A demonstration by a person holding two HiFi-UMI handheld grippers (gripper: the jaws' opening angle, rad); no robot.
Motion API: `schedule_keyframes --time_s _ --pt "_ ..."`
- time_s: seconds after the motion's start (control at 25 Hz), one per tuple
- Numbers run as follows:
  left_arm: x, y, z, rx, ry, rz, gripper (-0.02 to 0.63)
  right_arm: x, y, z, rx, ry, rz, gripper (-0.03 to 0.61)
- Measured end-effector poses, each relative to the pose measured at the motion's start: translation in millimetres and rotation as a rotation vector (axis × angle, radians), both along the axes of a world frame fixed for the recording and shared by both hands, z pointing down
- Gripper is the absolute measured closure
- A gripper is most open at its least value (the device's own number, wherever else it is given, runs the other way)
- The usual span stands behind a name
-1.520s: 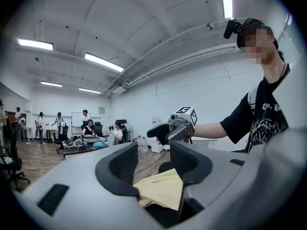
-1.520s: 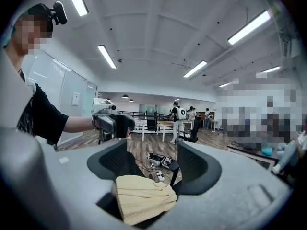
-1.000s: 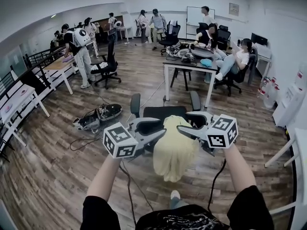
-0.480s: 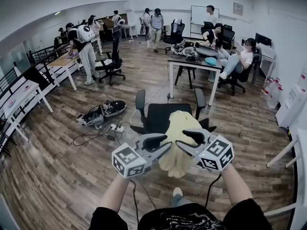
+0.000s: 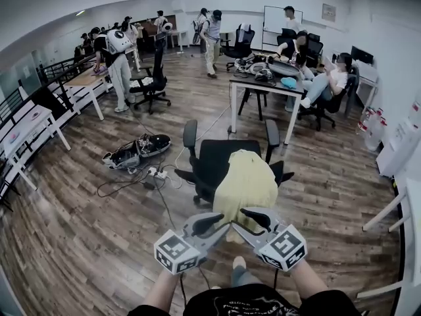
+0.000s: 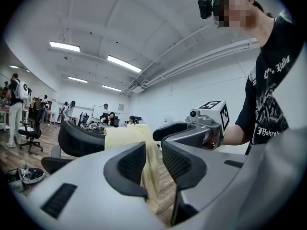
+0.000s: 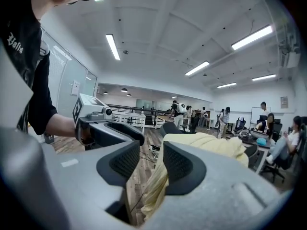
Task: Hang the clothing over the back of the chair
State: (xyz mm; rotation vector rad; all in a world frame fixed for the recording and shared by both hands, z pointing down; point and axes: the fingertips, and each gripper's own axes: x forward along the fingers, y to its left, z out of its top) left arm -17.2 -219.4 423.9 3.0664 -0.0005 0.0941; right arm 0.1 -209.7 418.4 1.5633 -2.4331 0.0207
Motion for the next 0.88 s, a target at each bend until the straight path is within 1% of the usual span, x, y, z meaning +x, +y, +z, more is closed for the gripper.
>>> schedule_keyframes --time_s 0.08,0.16,0.28,0.44,0.52,0.6,0.68,0.72,0.8,0.88 --pt "-2.8 4.2 9.4 -0.028 -0.005 -0.012 0.505 -3.1 4.2 10.9 -0.021 -0.020 0.019 0.434" --pt "-5.5 8.1 20.3 -0.062 -0.008 -0.026 0.509 -3.9 7.2 23.6 -0.048 -0.034 0.039 0.436" --pt "-7.2 10.4 40.4 -0.105 -0.021 -0.059 0.509 -2.5 10.4 45.9 -0.085 -0.015 0.067 0.436" --pt "-9.9 11.4 57.2 -0.198 -0.011 -0.120 0.509 -0.5 19.0 71.4 -0.129 -0.035 0.105 0.437" --pt "-11.1 13.8 69.6 -0.210 -0.031 -0.148 0.509 0.3 23.1 85.2 -0.156 -0.053 0.127 0.437" --pt "-10.9 16.9 86.1 -0.201 -0.072 -0.165 0.509 2.9 23.8 97.3 -0.169 -0.068 0.156 0.443" --pt "-10.1 18.7 102.0 -0.201 -0.103 -0.189 0.510 9.9 22.9 108.7 -0.177 -0.072 0.209 0.461" --pt "-10.1 19.1 108.5 -0.209 -0.109 -0.205 0.511 14.9 22.7 114.6 -0.182 -0.076 0.247 0.474" --pt "-10.6 20.6 119.7 -0.233 -0.117 -0.228 0.529 23.8 23.4 126.5 -0.195 -0.092 0.322 0.479" --pt "-9.5 25.4 131.4 -0.251 -0.149 -0.212 0.538 26.9 25.3 137.2 -0.214 -0.113 0.364 0.480"
